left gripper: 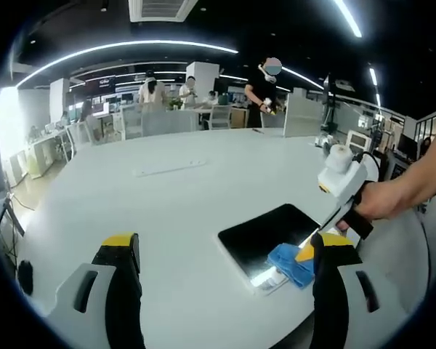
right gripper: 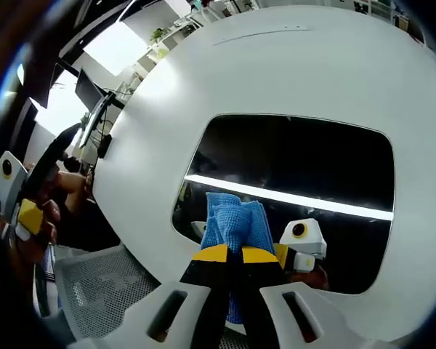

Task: Wipe the mirror surface with the cleaning cloth until all visible marks leave the cleaned area.

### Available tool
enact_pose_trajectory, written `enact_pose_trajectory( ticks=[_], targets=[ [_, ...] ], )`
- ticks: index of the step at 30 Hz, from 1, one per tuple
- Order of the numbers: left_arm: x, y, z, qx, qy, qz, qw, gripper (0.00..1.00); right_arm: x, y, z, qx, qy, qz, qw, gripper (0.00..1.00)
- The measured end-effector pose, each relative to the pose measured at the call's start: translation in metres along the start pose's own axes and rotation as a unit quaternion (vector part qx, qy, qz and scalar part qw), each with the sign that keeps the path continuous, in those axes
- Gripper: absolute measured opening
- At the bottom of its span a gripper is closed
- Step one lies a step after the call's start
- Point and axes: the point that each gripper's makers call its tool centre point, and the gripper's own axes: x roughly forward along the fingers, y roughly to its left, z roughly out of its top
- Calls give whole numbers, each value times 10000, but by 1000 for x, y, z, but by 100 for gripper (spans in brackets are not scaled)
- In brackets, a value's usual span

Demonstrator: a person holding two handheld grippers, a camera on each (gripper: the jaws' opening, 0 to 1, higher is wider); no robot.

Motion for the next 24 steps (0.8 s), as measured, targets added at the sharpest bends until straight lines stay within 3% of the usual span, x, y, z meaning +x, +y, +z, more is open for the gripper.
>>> enact_pose_trajectory(
  ticks=[13,24],
  targets=[
    [0,5,-10,0,94,-65,9999,99,-14,-26,-2,108,29,-188,9998,0],
    [5,5,-13,-31,70,-104,9999,99,-10,-25,5,233,54,-175,9996,0]
  ],
)
